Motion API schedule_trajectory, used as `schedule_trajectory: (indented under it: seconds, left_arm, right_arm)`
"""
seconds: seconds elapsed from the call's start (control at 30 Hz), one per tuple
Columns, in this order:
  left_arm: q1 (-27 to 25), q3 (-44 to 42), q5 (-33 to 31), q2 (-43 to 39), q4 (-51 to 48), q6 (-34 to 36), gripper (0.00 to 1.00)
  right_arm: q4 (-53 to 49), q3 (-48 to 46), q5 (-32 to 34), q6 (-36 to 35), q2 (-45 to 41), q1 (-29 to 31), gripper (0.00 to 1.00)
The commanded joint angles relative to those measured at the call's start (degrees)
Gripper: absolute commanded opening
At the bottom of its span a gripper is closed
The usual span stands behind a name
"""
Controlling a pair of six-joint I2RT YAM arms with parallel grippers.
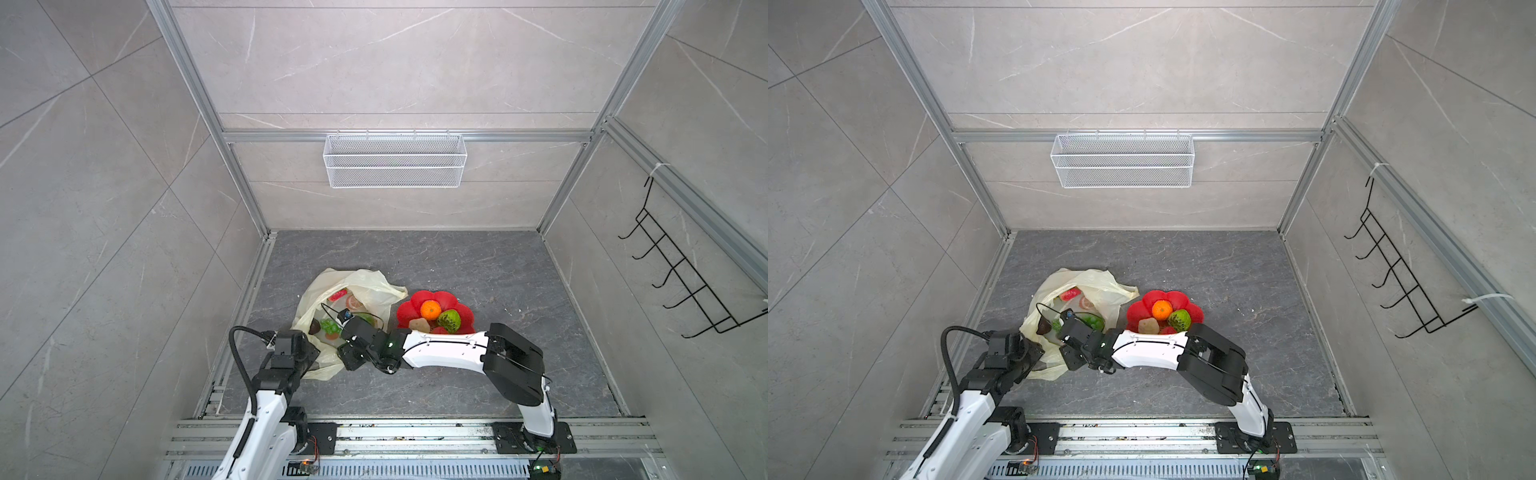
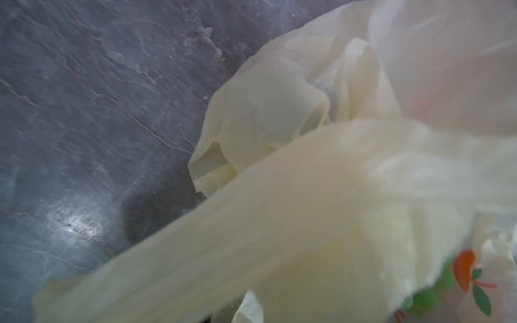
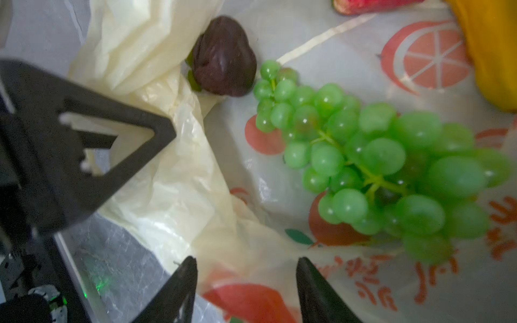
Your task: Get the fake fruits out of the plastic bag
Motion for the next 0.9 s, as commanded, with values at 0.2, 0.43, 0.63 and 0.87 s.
schedule_trajectory:
  seconds: [0.2, 0.43, 0.63, 0.87]
  left_arm:
    - [3.94, 8.22, 5.64, 11.06, 4.15, 6.87, 0.79]
    - [4.01, 9.55, 5.98, 17.62, 7.35, 8.87, 0.78]
    - [3.90, 9.70, 11.05, 21.36, 12.68, 11.89, 0.49]
    - [3.95, 7.86, 9.88, 21.19, 12.47, 10.40, 0.20]
  right_arm:
    - [1.92, -0.83, -2.65, 2.41, 4.00, 2.88, 0.58]
    - [1.06, 0.02, -0.51, 1.77, 2.71, 2.95, 0.58]
    - [1.12, -2.89, 1.55, 1.28, -4.67, 1.52, 0.58]
    - [2.00, -0.53, -2.30, 0.67, -7.07, -3.64, 0.59]
